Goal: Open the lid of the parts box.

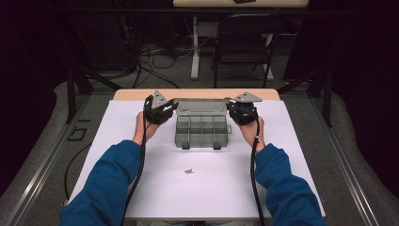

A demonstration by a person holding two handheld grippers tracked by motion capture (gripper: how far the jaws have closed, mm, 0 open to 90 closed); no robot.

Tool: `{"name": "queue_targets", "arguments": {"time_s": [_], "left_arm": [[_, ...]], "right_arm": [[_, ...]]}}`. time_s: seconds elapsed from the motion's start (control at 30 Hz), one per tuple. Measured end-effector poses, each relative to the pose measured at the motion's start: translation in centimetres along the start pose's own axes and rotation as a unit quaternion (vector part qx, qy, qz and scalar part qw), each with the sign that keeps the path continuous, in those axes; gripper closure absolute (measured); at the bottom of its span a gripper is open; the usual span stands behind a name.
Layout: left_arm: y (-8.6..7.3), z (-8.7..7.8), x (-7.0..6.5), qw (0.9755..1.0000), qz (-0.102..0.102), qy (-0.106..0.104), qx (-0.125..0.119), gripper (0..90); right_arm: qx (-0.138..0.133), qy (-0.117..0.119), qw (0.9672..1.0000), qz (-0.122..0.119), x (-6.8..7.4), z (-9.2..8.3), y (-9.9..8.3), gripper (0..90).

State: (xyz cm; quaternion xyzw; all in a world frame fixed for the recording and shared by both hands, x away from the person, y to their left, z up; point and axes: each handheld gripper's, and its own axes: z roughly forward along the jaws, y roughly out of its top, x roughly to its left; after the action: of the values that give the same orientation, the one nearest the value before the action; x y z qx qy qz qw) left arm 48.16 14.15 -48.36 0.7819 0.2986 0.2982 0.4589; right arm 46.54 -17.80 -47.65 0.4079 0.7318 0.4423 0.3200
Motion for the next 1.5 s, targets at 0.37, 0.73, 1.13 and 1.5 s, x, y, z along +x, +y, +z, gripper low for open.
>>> {"name": "queue_targets", "arguments": {"time_s": [0.37,0.73,1.13,1.5], "left_arm": [[0.1,0.5,0.3,1.0,0.0,0.007,-0.001,74.4],[0.5,1.3,0.7,0.9998,-0.015,0.013,0.001,72.9],[-0.1,2.2,0.9,0.9994,-0.021,0.024,0.011,72.9],[-0.8,3.2,1.0,0.999,-0.022,0.031,0.023,73.0]], "right_arm": [[-0.002,-0.005,0.9999,0.011,-0.4,0.9,0.7,82.4],[0.001,-0.011,0.9997,0.022,-0.7,1.7,0.9,83.0],[0.003,-0.015,0.9993,0.034,-0.9,2.4,0.9,83.0],[0.014,-0.021,0.999,0.036,-1.1,3.3,0.3,83.2]]}}
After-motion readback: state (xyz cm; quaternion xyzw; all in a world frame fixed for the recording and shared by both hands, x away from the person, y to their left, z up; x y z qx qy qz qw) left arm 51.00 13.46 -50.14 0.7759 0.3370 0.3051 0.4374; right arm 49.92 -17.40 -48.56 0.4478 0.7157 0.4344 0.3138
